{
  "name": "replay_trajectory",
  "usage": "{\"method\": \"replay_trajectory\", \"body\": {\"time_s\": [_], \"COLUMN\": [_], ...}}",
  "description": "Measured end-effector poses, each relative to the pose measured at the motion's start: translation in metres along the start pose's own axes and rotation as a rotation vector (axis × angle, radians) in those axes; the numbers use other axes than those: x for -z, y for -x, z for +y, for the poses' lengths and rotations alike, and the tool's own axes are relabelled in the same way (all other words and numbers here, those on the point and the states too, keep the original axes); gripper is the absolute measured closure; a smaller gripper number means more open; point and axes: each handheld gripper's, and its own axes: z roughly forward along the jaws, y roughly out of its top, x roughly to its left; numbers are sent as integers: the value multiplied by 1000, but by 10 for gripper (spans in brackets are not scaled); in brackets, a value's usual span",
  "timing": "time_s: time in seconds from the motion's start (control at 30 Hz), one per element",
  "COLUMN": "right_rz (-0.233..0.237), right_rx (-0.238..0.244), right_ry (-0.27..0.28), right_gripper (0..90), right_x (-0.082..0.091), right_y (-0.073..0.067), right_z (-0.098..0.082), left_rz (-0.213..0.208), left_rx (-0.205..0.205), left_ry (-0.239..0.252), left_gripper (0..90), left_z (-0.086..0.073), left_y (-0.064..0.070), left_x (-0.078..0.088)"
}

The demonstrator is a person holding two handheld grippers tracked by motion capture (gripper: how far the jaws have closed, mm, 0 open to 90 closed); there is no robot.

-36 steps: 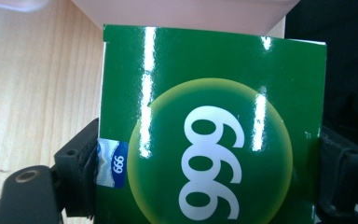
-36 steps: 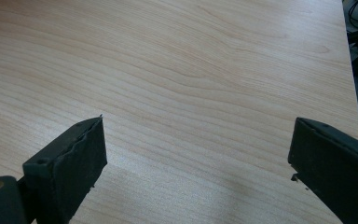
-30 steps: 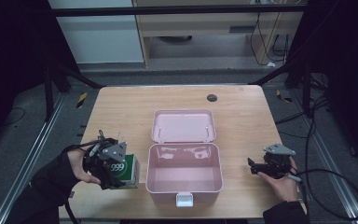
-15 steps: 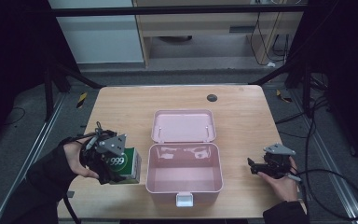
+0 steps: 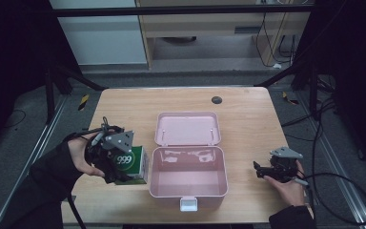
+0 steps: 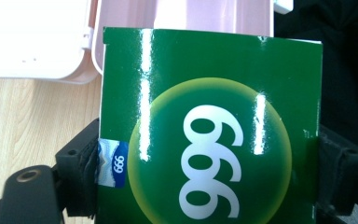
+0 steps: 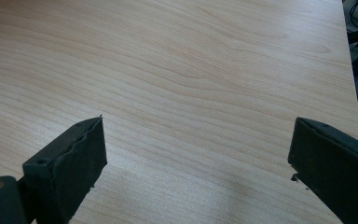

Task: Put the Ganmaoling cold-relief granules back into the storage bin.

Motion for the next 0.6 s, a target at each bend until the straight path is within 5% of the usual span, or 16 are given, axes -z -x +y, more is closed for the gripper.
{"method": "replay_trajectory", "body": {"time_s": [0.6], "right_rz": [0], "right_rx": [5], "right_ry": [0], "right_gripper": [45], "right_x": [0], "right_y": [0], "right_z": [0], "left_rz": [-24], "left_rx": [-52], "left_ry": [2], "left_gripper": [144], "left_z": [38], "left_y": [-5], "left_x": [-7]}}
